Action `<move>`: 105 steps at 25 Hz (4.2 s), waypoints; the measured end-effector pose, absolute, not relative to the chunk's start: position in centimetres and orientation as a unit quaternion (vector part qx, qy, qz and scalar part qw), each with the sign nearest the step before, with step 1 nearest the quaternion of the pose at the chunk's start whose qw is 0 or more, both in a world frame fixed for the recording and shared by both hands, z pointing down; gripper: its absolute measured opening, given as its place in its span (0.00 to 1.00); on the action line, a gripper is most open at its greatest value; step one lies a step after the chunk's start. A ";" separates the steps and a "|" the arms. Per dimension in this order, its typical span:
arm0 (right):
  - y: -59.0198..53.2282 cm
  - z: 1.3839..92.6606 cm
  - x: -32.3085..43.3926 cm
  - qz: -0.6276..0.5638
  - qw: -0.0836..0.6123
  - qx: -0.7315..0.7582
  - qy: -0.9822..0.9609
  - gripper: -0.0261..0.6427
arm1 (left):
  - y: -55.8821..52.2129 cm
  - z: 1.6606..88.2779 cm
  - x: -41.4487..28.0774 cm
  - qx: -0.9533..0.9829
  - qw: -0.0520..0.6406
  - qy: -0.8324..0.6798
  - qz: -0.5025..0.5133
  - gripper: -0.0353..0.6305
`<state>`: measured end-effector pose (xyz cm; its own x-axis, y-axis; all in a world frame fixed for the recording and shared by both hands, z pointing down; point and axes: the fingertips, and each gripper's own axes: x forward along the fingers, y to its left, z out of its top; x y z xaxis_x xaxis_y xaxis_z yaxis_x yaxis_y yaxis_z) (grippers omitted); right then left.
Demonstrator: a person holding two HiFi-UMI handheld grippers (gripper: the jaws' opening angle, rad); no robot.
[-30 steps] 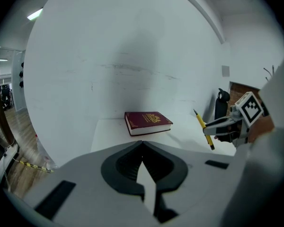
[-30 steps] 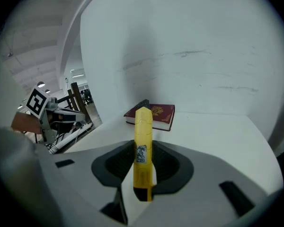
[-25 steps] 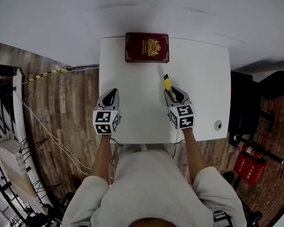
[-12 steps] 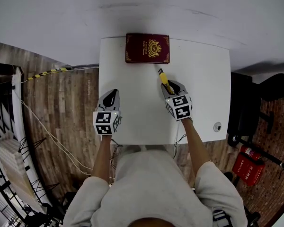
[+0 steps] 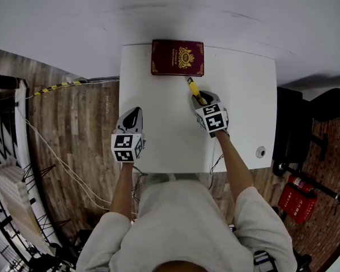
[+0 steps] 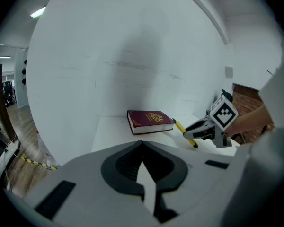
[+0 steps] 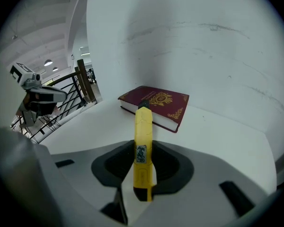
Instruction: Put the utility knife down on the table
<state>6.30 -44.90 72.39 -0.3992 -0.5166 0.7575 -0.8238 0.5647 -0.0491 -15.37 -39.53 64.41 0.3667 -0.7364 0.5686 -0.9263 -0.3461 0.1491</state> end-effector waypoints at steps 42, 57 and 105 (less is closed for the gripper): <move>-46.1 75.4 4.9 0.211 0.427 0.375 -0.795 0.33 | -39.4 63.4 -16.8 0.794 0.223 -0.529 0.200 0.06; -43.5 69.6 6.0 0.189 0.357 0.435 -0.805 0.09 | -38.8 61.8 -15.6 0.808 0.205 -0.517 0.192 0.06; -40.2 46.4 12.0 0.064 0.115 0.576 -0.807 0.03 | -40.9 44.6 -12.8 0.843 0.053 -0.526 0.100 0.06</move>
<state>11.98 -40.16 46.39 -0.3098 -0.9145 0.2603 -0.9442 0.3282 0.0294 -12.79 -40.90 44.56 0.4262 -0.8765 0.2239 -0.8976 -0.4405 -0.0159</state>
